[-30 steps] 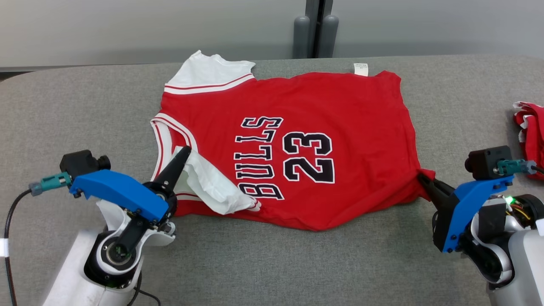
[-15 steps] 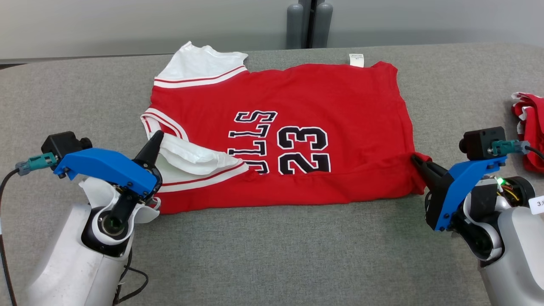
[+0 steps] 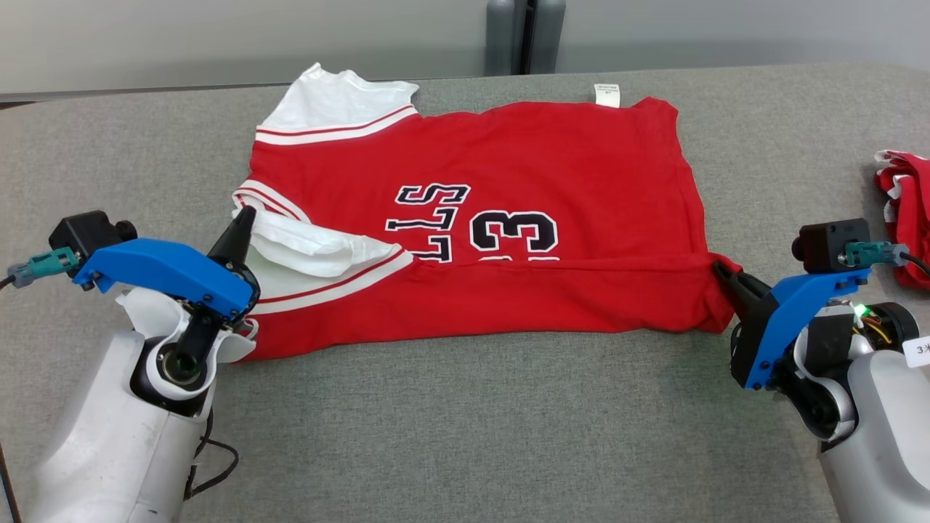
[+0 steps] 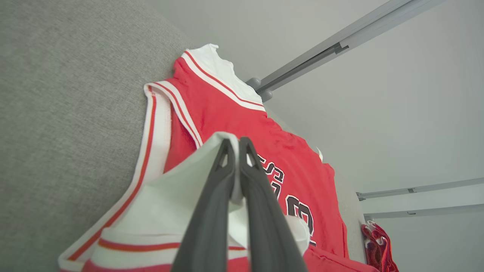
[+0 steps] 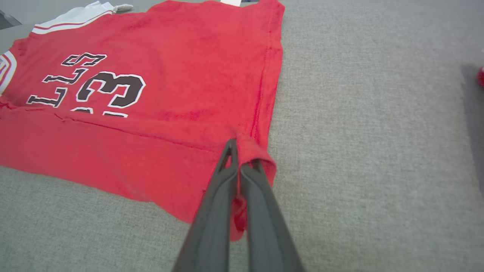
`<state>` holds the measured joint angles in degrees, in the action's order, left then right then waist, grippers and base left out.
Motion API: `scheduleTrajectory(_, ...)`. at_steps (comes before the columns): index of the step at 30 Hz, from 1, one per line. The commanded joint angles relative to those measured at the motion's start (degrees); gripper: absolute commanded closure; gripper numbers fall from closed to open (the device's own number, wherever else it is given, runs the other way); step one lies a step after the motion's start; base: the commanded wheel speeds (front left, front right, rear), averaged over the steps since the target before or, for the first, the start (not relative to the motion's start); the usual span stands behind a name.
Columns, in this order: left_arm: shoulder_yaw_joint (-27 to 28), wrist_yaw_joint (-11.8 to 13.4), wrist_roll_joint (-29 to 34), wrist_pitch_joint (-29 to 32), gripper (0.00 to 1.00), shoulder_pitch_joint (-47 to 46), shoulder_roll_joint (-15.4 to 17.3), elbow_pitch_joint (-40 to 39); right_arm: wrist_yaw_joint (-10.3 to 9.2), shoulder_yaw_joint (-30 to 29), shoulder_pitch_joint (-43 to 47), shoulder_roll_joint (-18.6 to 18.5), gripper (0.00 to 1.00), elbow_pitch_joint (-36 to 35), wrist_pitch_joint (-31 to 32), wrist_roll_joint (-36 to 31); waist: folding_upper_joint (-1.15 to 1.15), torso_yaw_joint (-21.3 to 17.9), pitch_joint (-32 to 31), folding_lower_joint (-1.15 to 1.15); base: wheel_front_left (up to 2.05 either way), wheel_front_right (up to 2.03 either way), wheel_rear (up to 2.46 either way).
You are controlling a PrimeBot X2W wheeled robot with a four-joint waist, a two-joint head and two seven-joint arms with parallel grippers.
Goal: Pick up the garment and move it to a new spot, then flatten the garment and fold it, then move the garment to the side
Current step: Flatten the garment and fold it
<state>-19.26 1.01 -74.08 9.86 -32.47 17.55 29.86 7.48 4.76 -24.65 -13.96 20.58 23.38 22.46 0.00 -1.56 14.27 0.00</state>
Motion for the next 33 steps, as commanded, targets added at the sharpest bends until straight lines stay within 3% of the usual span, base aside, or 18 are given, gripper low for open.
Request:
scheduleTrajectory(1, -0.17, -0.25, 0.61, -0.41, 1.0, -1.51, 0.29, 0.46, 0.03, 0.26, -1.29, 0.15, 1.0, 0.33, -0.15, -0.35, 0.0, -0.19, 0.35, 0.0, 0.0, 0.0, 0.0)
scheduleTrajectory(6, -0.65, -1.15, 1.82, -1.34, 1.0, -3.62, 0.03, 2.41, 0.03, 1.1, -2.43, 0.83, 1.0, 1.91, -0.59, -0.3, 0.0, -0.65, 1.41, 0.0, 0.0, 0.0, 0.0)
scheduleTrajectory(7, -0.7, -1.28, 2.04, -1.48, 1.0, -3.94, -0.01, 2.77, 0.03, 1.17, -2.68, 1.01, 0.96, 2.24, -0.77, -0.21, 0.0, -0.7, 1.61, 0.0, 0.0, 0.0, 0.0)
scheduleTrajectory(8, -0.75, -1.67, 2.17, -1.68, 1.0, -4.23, -0.02, 3.17, 0.03, 1.45, -2.88, 1.1, 0.82, 2.63, -0.72, -0.18, 0.0, -0.72, 1.8, 0.0, 0.0, 0.0, 0.0)
scheduleTrajectory(9, -0.78, -1.81, 2.24, -2.03, 1.0, -4.5, -0.03, 3.57, 0.03, 1.66, -3.1, 1.18, 0.55, 2.93, -0.93, -0.23, 0.0, -0.74, 1.94, 0.0, 0.0, 0.0, 0.0)
scheduleTrajectory(10, -0.87, -2.2, 2.49, -2.1, 0.87, -4.83, -0.07, 3.9, 0.03, 1.78, -3.45, 1.22, 0.24, 3.19, -1.15, -0.28, 0.0, -0.72, 2.13, 0.0, 0.0, 0.0, 0.0)
scheduleTrajectory(11, -1.01, -2.66, 2.68, -2.32, 0.41, -5.06, -0.14, 4.29, 0.03, 1.94, -3.81, 1.4, 0.0, 3.45, -1.56, -0.24, 0.0, -0.7, 2.25, 0.0, 0.0, 0.0, 0.0)
scheduleTrajectory(12, -1.22, -3.14, 3.03, -2.66, 0.0, -5.31, -0.06, 4.61, 0.03, 1.96, -4.09, 1.53, 0.0, 3.64, -2.01, -0.11, 0.0, -0.67, 2.34, 0.0, 0.0, 0.0, 0.0)
scheduleTrajectory(18, -2.31, -5.25, 5.97, -7.47, 0.0, -5.52, -0.46, 6.42, 0.03, 2.11, -4.8, 1.21, 0.0, 4.35, -5.06, -0.2, 0.0, 0.37, 1.8, 0.0, 0.0, 0.0, 0.0)
scheduleTrajectory(24, -4.32, -6.39, 11.09, -16.58, 0.0, -0.54, -0.44, 5.35, 0.03, -0.53, -1.35, 0.97, 0.0, 1.93, -7.0, -0.7, 0.0, 1.62, -0.28, 0.0, 0.0, 0.0, 0.0)
scheduleTrajectory(28, -5.27, -4.6, 14.34, -21.5, 0.0, 4.16, -0.26, 4.14, 0.03, -3.96, 1.91, 2.14, 0.0, -1.35, -5.97, -2.13, 0.0, 1.87, -1.2, 0.0, 0.0, 0.0, 0.0)
scheduleTrajectory(33, -9.12, 0.39, 20.43, -22.89, 0.0, 8.71, 0.71, 3.16, 0.03, -8.97, 6.35, 5.34, 0.0, -5.87, -3.15, -6.59, 0.0, 1.92, -1.42, 0.0, 0.0, 0.0, 0.0)
